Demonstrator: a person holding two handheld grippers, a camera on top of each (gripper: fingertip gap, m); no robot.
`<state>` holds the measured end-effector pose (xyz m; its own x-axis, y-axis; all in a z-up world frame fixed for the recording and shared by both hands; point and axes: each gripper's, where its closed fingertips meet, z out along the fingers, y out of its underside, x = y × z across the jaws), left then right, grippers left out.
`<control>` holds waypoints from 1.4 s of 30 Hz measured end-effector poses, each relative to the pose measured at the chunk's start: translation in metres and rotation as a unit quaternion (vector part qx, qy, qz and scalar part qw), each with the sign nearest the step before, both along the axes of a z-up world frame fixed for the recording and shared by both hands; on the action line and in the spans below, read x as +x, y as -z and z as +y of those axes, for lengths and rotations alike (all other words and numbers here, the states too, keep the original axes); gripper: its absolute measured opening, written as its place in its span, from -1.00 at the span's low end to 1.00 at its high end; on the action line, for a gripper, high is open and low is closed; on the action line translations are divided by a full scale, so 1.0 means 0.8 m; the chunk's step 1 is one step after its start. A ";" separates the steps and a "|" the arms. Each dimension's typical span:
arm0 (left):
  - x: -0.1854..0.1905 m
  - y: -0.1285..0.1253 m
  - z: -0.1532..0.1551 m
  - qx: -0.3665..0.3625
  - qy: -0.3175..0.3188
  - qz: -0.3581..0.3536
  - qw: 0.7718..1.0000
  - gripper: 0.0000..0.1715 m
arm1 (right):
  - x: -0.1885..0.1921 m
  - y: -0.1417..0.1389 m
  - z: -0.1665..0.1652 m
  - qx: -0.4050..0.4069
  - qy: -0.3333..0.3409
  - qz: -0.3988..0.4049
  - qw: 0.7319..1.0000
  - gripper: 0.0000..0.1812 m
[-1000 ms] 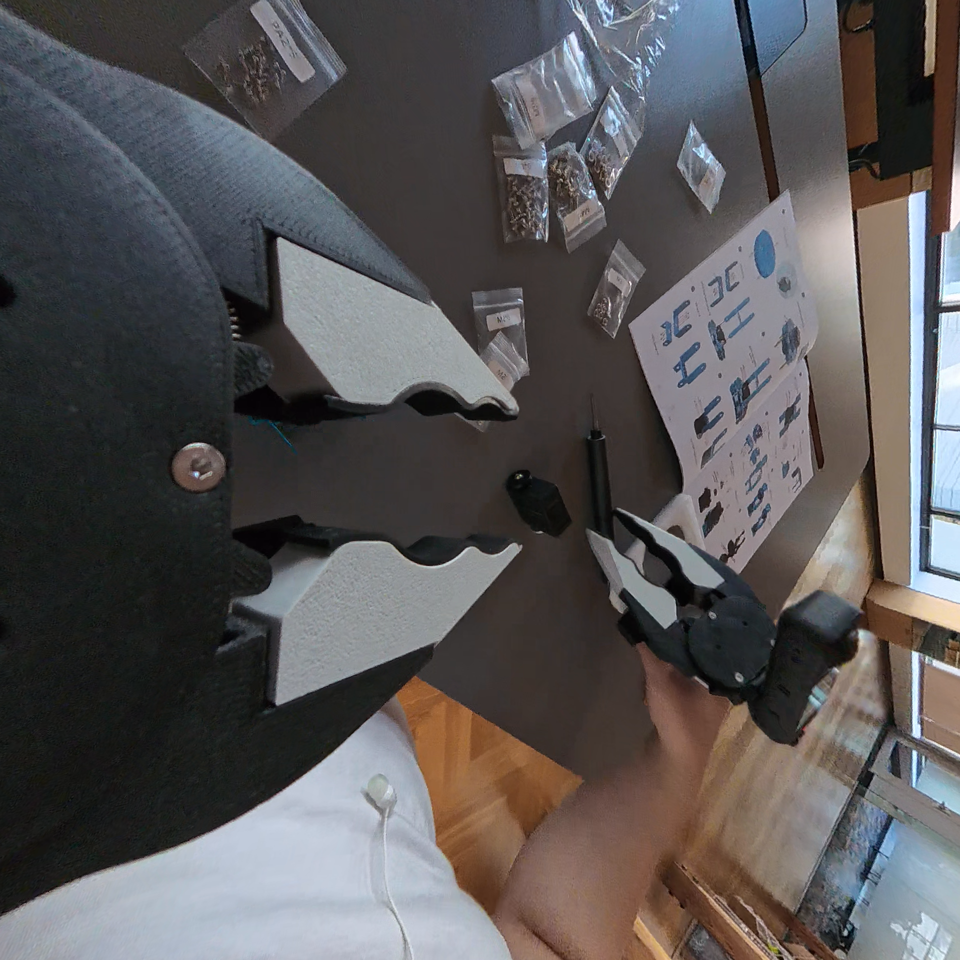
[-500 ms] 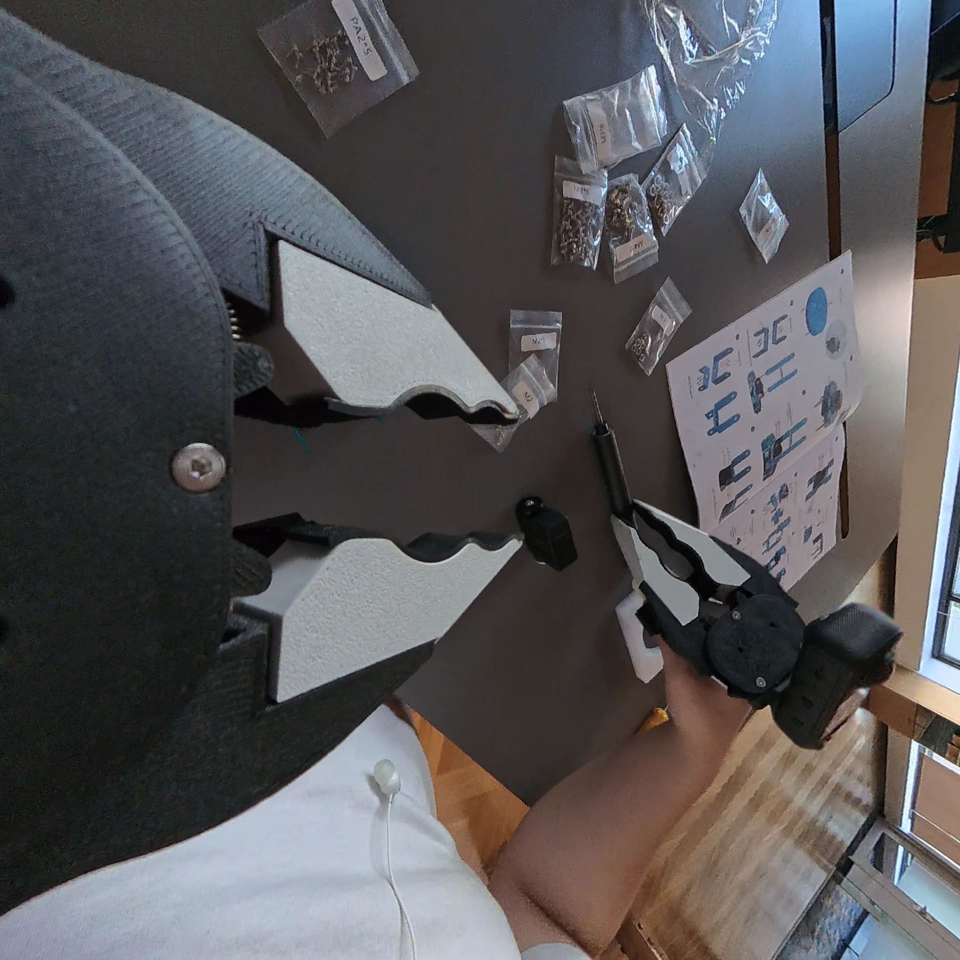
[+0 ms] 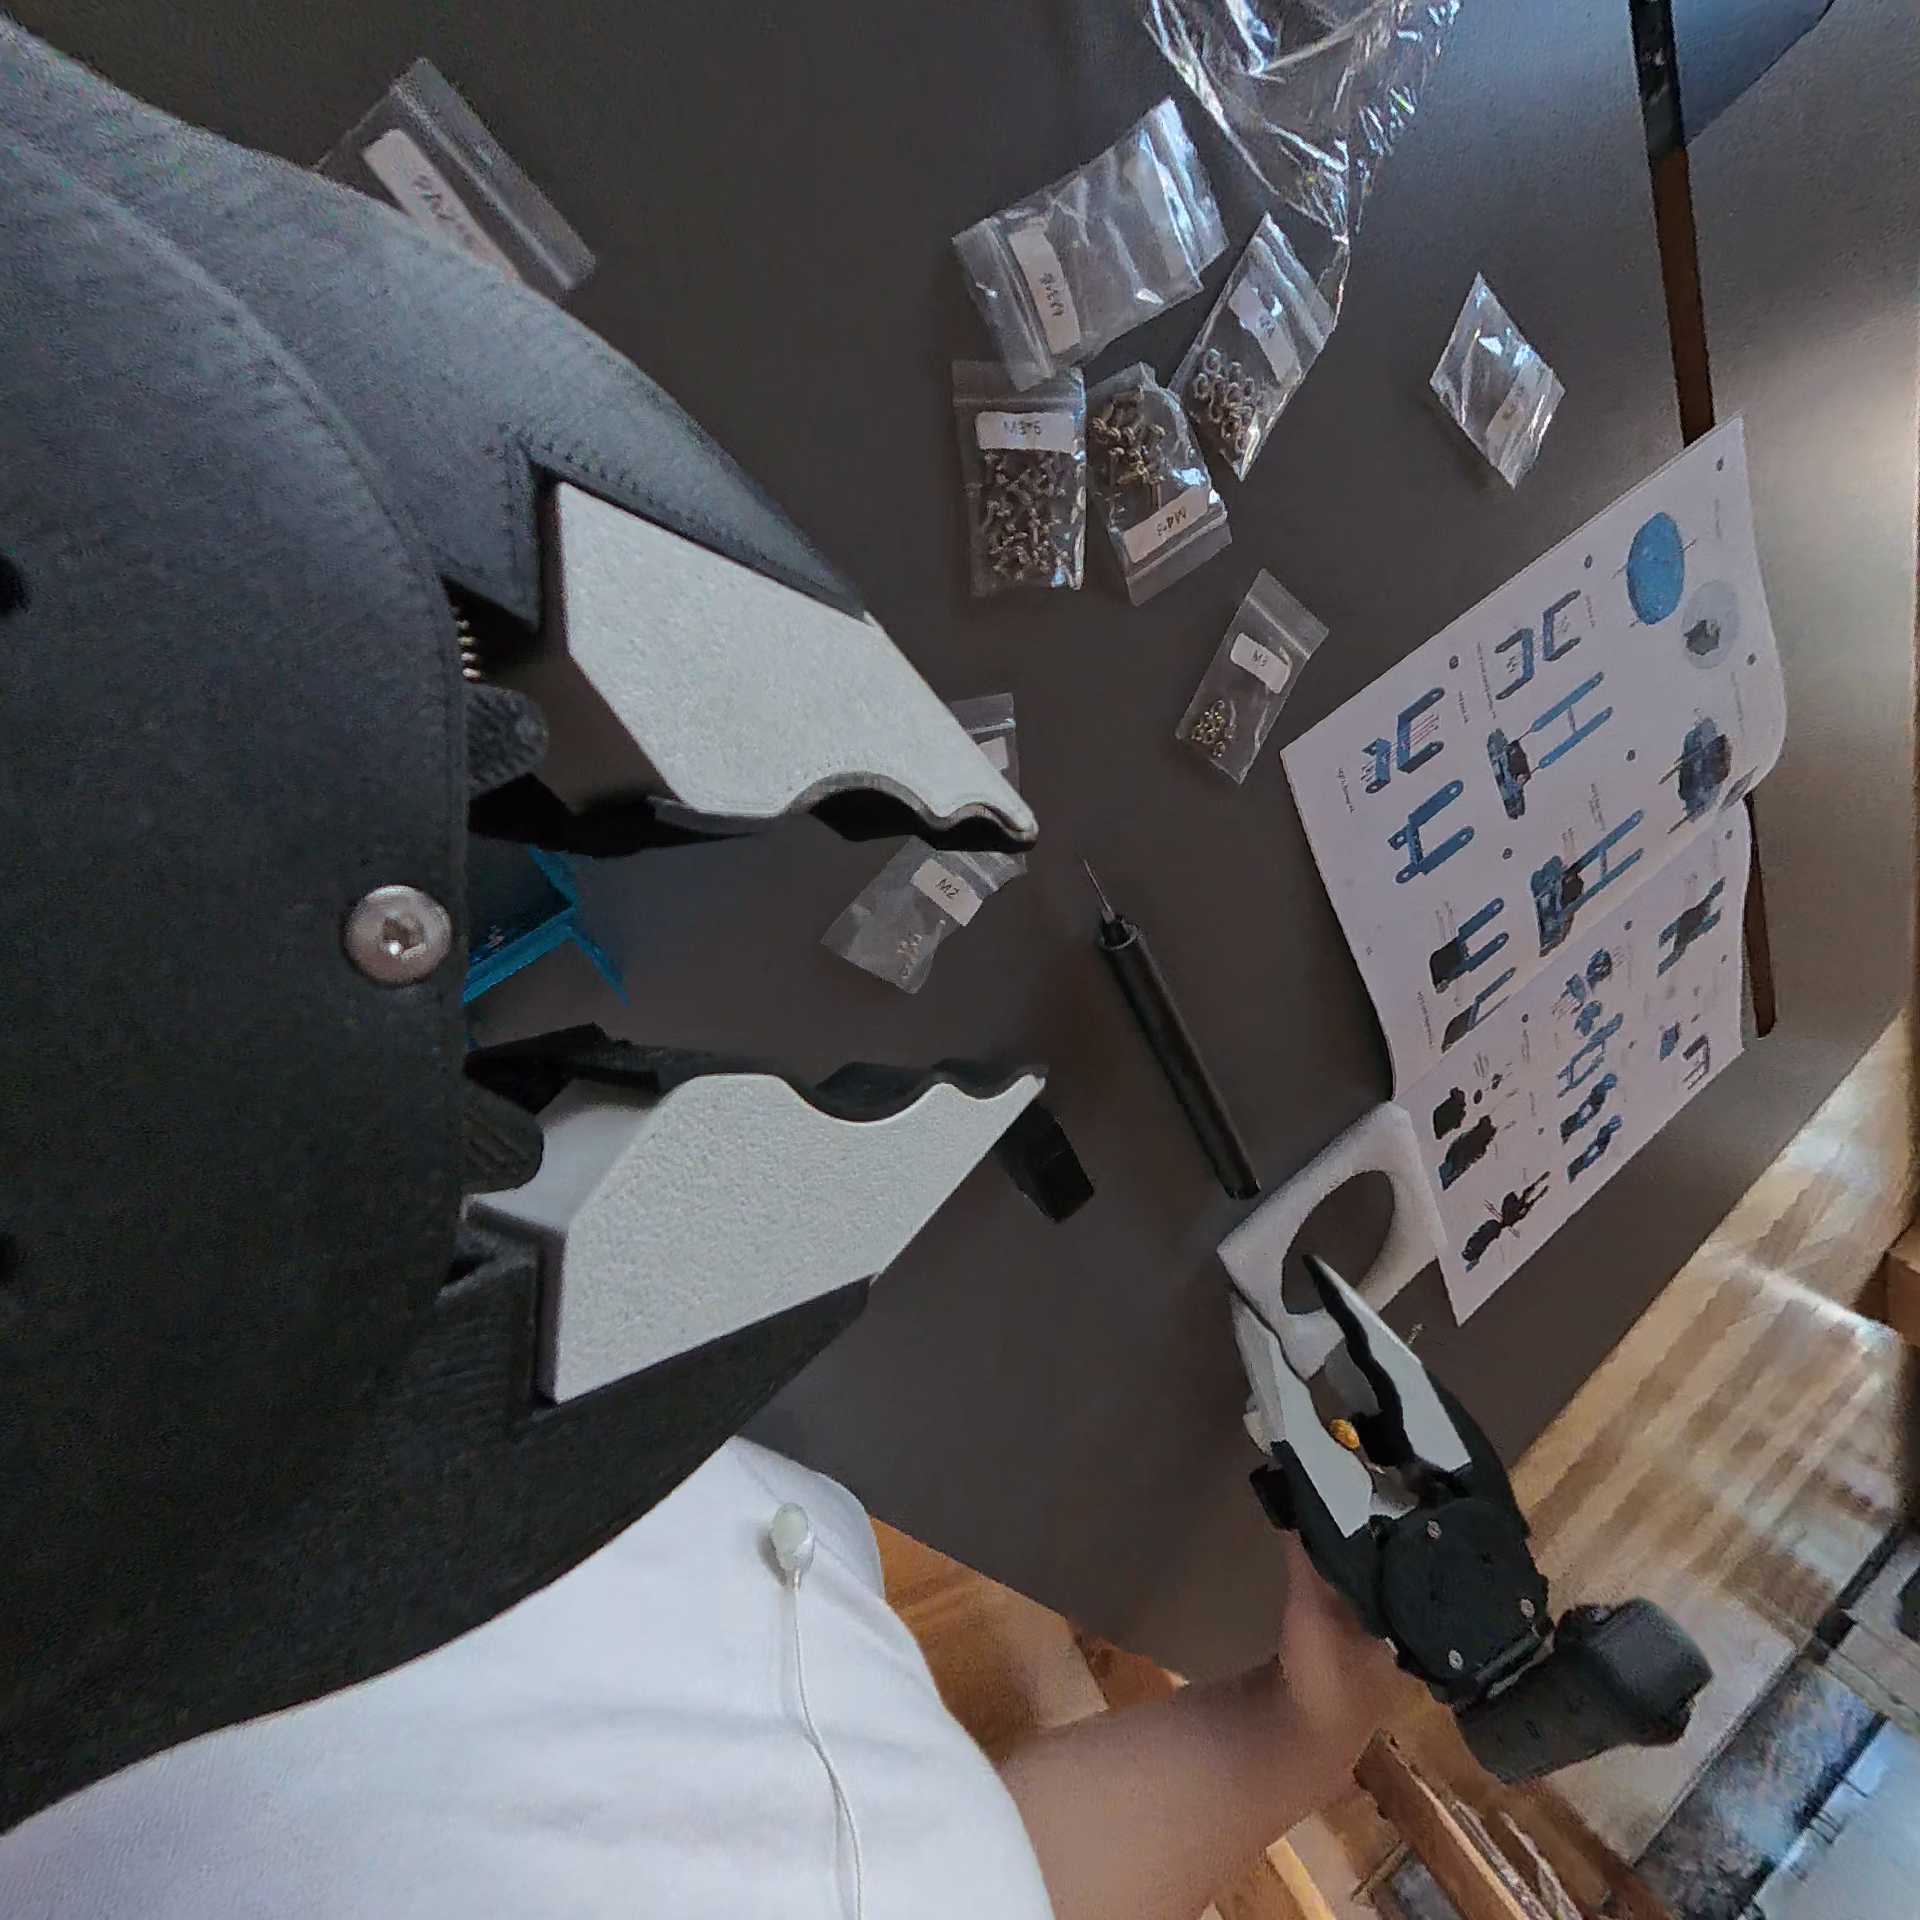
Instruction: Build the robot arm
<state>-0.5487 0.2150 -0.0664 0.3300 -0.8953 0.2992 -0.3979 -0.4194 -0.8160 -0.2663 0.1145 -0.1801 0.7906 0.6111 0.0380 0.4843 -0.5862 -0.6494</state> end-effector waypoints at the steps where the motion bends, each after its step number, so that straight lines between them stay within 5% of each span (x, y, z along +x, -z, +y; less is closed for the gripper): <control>1: 0.008 0.000 0.002 -0.002 0.007 0.000 1.000 -0.56 | -0.004 0.005 -0.010 -0.023 -0.019 0.009 1.000 -0.80; 11: 0.060 0.019 -0.014 -0.048 0.035 0.000 0.998 -0.59 | -0.063 0.002 -0.063 -0.103 -0.085 0.056 0.989 -0.79; 15: 0.054 0.025 0.003 -0.014 -0.005 0.022 1.000 -0.59 | -0.056 -0.024 -0.043 -0.023 -0.108 0.088 0.990 -0.64; 18: 0.041 0.033 0.032 0.035 -0.045 0.061 0.996 -0.53 | -0.018 -0.061 -0.006 0.044 -0.046 0.125 0.990 -0.52; 25: -0.004 0.059 0.099 0.098 -0.130 0.152 0.975 -0.45 | 0.138 -0.090 0.094 0.147 0.201 -0.072 0.966 -0.41; 32: 0.007 0.084 0.138 0.102 -0.149 0.178 0.967 -0.42 | 0.148 -0.090 0.137 0.148 0.297 -0.140 0.933 -0.40; 42: 0.029 0.088 0.149 0.130 -0.147 0.214 0.957 -0.40 | 0.183 -0.044 0.118 0.058 0.361 -0.193 0.910 -0.34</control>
